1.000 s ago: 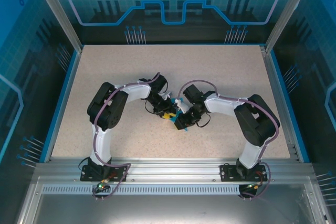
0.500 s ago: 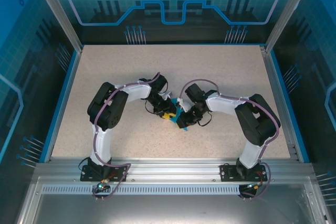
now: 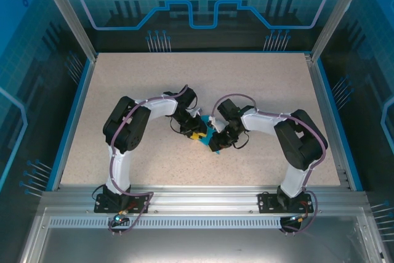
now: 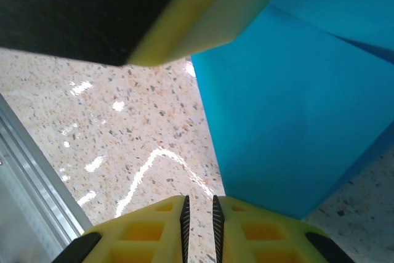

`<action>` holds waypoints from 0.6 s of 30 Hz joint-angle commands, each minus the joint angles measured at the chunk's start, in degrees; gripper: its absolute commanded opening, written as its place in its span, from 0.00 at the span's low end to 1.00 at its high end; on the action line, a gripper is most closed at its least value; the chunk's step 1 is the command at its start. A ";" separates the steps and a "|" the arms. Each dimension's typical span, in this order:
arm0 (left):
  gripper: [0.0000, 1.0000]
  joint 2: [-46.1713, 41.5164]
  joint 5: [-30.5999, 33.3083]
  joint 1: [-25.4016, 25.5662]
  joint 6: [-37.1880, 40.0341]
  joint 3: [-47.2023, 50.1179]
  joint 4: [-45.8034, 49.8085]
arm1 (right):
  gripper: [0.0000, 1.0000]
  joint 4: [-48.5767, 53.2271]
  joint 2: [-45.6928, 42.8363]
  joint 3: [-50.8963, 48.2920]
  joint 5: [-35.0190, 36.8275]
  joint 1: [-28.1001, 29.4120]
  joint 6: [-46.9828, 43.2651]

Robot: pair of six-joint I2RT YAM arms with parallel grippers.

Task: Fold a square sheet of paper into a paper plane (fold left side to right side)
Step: Third fold the triangle at the center of the table.

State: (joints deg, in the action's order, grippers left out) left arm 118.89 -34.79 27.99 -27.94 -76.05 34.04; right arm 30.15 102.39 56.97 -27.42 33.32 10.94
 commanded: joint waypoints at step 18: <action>0.30 2.99 5.16 0.21 1.80 -1.71 1.26 | 0.18 2.81 2.84 -0.34 2.30 -1.39 0.99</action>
State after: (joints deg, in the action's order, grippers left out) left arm 119.24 -34.72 28.03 -27.92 -76.82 34.74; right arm 30.44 103.96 56.97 -26.02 33.26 11.05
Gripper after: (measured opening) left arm 0.295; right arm 0.176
